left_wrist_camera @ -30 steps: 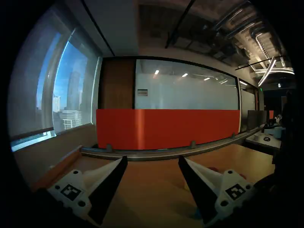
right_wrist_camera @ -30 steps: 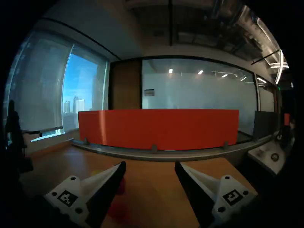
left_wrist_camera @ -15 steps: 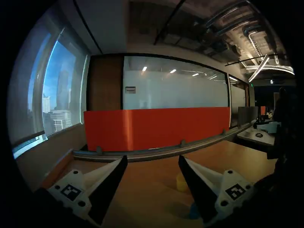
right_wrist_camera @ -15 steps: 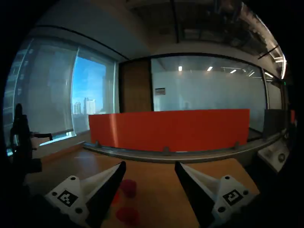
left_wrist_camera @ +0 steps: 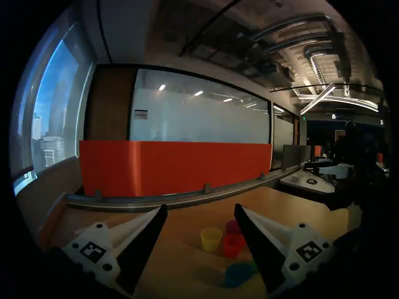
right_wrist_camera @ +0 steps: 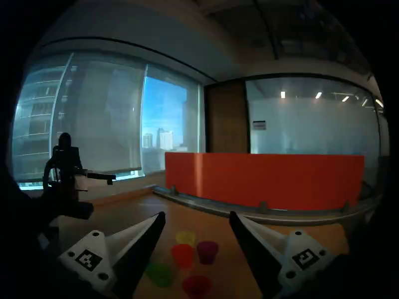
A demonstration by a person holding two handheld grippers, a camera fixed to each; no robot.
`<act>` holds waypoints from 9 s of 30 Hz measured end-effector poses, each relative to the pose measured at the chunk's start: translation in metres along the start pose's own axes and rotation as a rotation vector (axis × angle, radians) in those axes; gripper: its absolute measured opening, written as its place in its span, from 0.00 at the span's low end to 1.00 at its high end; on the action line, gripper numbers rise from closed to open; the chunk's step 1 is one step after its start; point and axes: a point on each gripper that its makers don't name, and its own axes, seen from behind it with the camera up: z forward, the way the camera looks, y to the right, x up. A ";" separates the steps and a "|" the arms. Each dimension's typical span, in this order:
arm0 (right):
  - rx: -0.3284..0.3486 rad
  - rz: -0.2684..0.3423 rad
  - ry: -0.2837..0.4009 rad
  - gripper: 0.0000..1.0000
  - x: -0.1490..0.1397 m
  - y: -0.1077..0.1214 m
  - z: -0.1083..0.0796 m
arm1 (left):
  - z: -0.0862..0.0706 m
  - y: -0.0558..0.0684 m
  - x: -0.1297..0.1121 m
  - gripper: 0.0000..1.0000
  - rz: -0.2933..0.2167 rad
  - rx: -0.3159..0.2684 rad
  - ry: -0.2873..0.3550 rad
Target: Pour water
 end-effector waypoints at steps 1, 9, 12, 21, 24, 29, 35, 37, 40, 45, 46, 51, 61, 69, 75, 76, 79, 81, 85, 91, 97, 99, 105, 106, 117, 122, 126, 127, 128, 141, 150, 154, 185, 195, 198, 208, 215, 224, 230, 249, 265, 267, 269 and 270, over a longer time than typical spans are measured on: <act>0.017 -0.004 -0.003 0.99 0.001 -0.004 0.001 | 0.000 0.002 0.001 1.00 0.001 -0.017 0.001; 0.104 -0.017 -0.028 0.99 0.000 -0.028 0.004 | 0.001 0.013 0.005 1.00 0.023 -0.095 0.001; 0.125 -0.023 -0.035 0.99 -0.001 -0.033 0.006 | 0.002 0.017 0.005 1.00 0.016 -0.118 -0.006; 0.207 -0.029 -0.101 0.99 -0.009 -0.051 0.014 | 0.004 0.023 -0.015 1.00 0.017 -0.168 -0.063; 0.231 -0.028 -0.124 0.99 -0.012 -0.057 0.016 | 0.004 0.026 -0.022 1.00 0.037 -0.187 -0.086; 0.250 -0.033 -0.166 0.99 -0.022 -0.059 0.020 | 0.005 0.031 -0.033 1.00 0.058 -0.216 -0.125; 0.268 -0.049 -0.215 0.99 -0.038 -0.062 0.023 | 0.009 0.033 -0.050 1.00 0.100 -0.228 -0.172; 0.271 -0.062 -0.229 0.99 -0.044 -0.063 0.025 | 0.010 0.035 -0.058 1.00 0.116 -0.236 -0.188; 0.272 -0.081 -0.246 0.99 -0.053 -0.063 0.026 | 0.011 0.040 -0.069 1.00 0.134 -0.252 -0.212; 0.290 -0.098 -0.273 0.99 -0.067 -0.069 0.026 | 0.013 0.049 -0.082 1.00 0.152 -0.285 -0.229; 0.293 -0.101 -0.279 0.99 -0.071 -0.069 0.027 | 0.014 0.051 -0.085 1.00 0.155 -0.289 -0.232; 0.304 -0.116 -0.308 1.00 -0.087 -0.072 0.028 | 0.016 0.057 -0.096 1.00 0.170 -0.305 -0.247; 0.316 -0.173 -0.370 1.00 -0.125 -0.073 0.030 | 0.020 0.063 -0.136 1.00 0.176 -0.338 -0.323; 0.344 -0.184 -0.413 0.99 -0.153 -0.077 0.029 | 0.020 0.069 -0.168 1.00 0.182 -0.371 -0.382; 0.355 -0.183 -0.440 0.99 -0.172 -0.076 0.030 | 0.017 0.073 -0.188 1.00 0.187 -0.395 -0.420; 0.356 -0.183 -0.446 0.99 -0.176 -0.075 0.030 | 0.016 0.074 -0.192 1.00 0.186 -0.401 -0.428; 0.361 -0.186 -0.462 0.99 -0.185 -0.075 0.031 | 0.013 0.076 -0.202 1.00 0.185 -0.416 -0.451; 0.364 -0.190 -0.471 0.99 -0.190 -0.075 0.030 | 0.012 0.077 -0.209 1.00 0.186 -0.423 -0.466; 0.371 -0.198 -0.483 0.99 -0.198 -0.075 0.031 | 0.010 0.079 -0.221 1.00 0.190 -0.432 -0.491; 0.385 -0.204 -0.499 0.99 -0.206 -0.077 0.032 | 0.012 0.080 -0.236 1.00 0.207 -0.437 -0.522; 0.395 -0.213 -0.526 0.99 -0.220 -0.077 0.036 | 0.018 0.078 -0.248 1.00 0.231 -0.433 -0.549; 0.401 -0.210 -0.533 0.99 -0.223 -0.078 0.037 | 0.020 0.078 -0.252 1.00 0.232 -0.435 -0.556; 0.415 -0.214 -0.548 0.99 -0.232 -0.082 0.045 | 0.024 0.081 -0.257 1.00 0.218 -0.450 -0.564; 0.418 -0.217 -0.551 0.99 -0.233 -0.083 0.046 | 0.025 0.082 -0.258 1.00 0.216 -0.453 -0.565; 0.450 -0.235 -0.583 0.99 -0.246 -0.093 0.062 | 0.037 0.082 -0.265 1.00 0.222 -0.466 -0.574; 0.457 -0.243 -0.600 0.99 -0.252 -0.096 0.067 | 0.039 0.086 -0.268 1.00 0.215 -0.488 -0.579; 0.462 -0.245 -0.609 0.99 -0.256 -0.098 0.070 | 0.041 0.088 -0.269 1.00 0.209 -0.496 -0.581; 0.463 -0.246 -0.610 0.99 -0.256 -0.098 0.071 | 0.042 0.088 -0.269 1.00 0.206 -0.495 -0.580; 0.463 -0.247 -0.611 0.99 -0.257 -0.099 0.072 | 0.043 0.088 -0.270 1.00 0.204 -0.494 -0.579; 0.472 -0.243 -0.627 0.99 -0.266 -0.100 0.081 | 0.051 0.099 -0.274 1.00 0.210 -0.523 -0.580; 0.476 -0.249 -0.637 1.00 -0.271 -0.099 0.087 | 0.055 0.103 -0.274 1.00 0.207 -0.537 -0.582; 0.477 -0.252 -0.641 0.99 -0.273 -0.099 0.087 | 0.057 0.102 -0.276 0.99 0.208 -0.529 -0.585; 0.488 -0.250 -0.643 0.95 -0.279 -0.104 0.092 | 0.057 0.100 -0.278 0.87 0.218 -0.519 -0.590; 0.489 -0.222 -0.618 0.92 -0.273 -0.107 0.092 | 0.056 0.099 -0.277 0.86 0.212 -0.516 -0.589; 0.485 -0.220 -0.603 0.92 -0.266 -0.107 0.091 | 0.055 0.099 -0.276 0.86 0.216 -0.515 -0.590; 0.463 -0.209 -0.573 0.91 -0.243 -0.104 0.083 | 0.049 0.100 -0.251 0.86 0.201 -0.488 -0.551; 0.439 -0.222 -0.537 0.92 -0.221 -0.104 0.075 | 0.047 0.099 -0.222 0.86 0.186 -0.455 -0.488; 0.408 -0.230 -0.493 0.92 -0.191 -0.103 0.066 | 0.039 0.101 -0.185 0.86 0.182 -0.420 -0.400; 0.395 -0.243 -0.466 0.91 -0.175 -0.105 0.059 | 0.034 0.098 -0.163 0.86 0.166 -0.389 -0.349; 0.347 -0.210 -0.333 0.92 -0.128 -0.107 0.047 | 0.018 0.092 -0.123 0.86 0.133 -0.324 -0.231; 0.317 -0.126 -0.168 0.92 -0.098 -0.107 0.057 | 0.020 0.094 -0.107 0.86 0.124 -0.316 -0.182; 0.313 -0.117 -0.152 0.93 -0.095 -0.105 0.058 | 0.020 0.093 -0.105 0.86 0.123 -0.313 -0.174; 0.311 -0.108 -0.138 0.93 -0.093 -0.105 0.060 | 0.020 0.093 -0.103 0.86 0.119 -0.311 -0.167; 0.311 -0.105 -0.131 0.93 -0.091 -0.105 0.060 | 0.020 0.093 -0.102 0.86 0.117 -0.311 -0.163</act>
